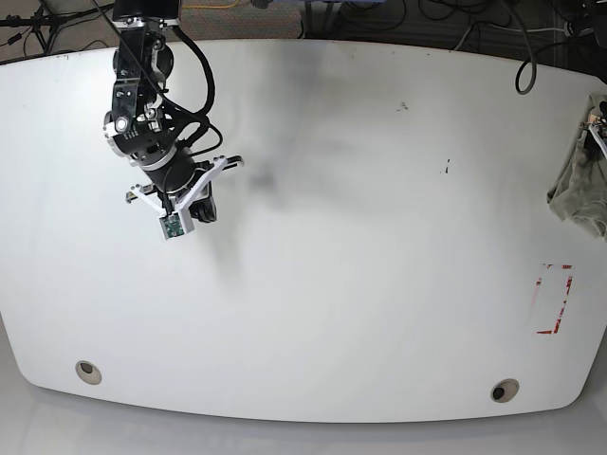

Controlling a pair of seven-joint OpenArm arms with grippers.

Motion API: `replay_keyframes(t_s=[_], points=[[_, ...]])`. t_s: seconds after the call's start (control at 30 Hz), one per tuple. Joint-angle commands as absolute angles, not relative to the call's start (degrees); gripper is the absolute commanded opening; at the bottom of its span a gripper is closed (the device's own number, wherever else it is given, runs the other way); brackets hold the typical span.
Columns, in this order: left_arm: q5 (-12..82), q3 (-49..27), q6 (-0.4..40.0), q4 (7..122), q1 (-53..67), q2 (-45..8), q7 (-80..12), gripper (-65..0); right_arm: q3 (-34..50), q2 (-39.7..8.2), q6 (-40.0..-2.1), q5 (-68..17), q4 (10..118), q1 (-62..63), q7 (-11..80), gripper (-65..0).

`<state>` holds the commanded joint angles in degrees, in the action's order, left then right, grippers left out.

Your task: Fold the T-shirt properly

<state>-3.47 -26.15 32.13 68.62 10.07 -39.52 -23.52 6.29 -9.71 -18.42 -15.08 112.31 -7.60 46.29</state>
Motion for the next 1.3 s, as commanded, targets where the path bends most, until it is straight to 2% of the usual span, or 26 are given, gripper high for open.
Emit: replay_keyframes(t_s=[0.3,0.47,0.67,0.8,0.93,0.97,1.1,1.17,1.3], points=[[-3.4,-30.8,35.3,85.7,9.7,-34.9,-30.3,-19.0,6.6,-9.7,-18.4,-14.7,115.2,-7.9,46.3,-64.2],[-3.4,-30.7,37.1,97.1,9.4,-29.4,-32.0,-19.0,6.6,-9.9,-18.3,-14.5,115.6,-7.9,46.0,-64.2],[-3.7,-25.5,36.9,105.7,7.0,-20.3,-31.9,-19.3,6.6,-10.2,-18.2,-12.4,115.4,-9.1,40.2,-64.2],[-3.8,-22.5,34.0,107.0,6.9,-14.5,-28.2,-23.5,6.6,-9.9,-18.3,-6.1,115.0,-10.4,33.6,-63.9],[-4.1,-18.4,29.5,105.2,8.5,-10.2,-18.9,-25.4,6.8,-9.6,-18.2,-1.5,113.5,-13.7,25.8,-64.0],[-4.1,-17.9,28.8,104.8,9.1,-9.9,-17.7,-25.4,6.9,-9.6,-18.2,-1.1,113.5,-14.3,24.7,-64.0],[-8.4,-13.7,19.5,103.3,12.7,-7.6,-10.9,-25.4,10.0,-9.5,-18.2,-1.3,113.3,-18.5,21.1,-64.0],[-11.6,-12.0,16.0,103.3,15.7,-5.9,-9.1,-25.4,10.2,-8.9,-18.3,-1.2,113.3,-20.4,20.5,-64.2],[-15.5,-11.4,13.8,105.7,22.7,-3.1,-5.8,-25.4,12.2,-8.6,-18.3,-1.2,113.4,-26.2,18.1,-64.2]])
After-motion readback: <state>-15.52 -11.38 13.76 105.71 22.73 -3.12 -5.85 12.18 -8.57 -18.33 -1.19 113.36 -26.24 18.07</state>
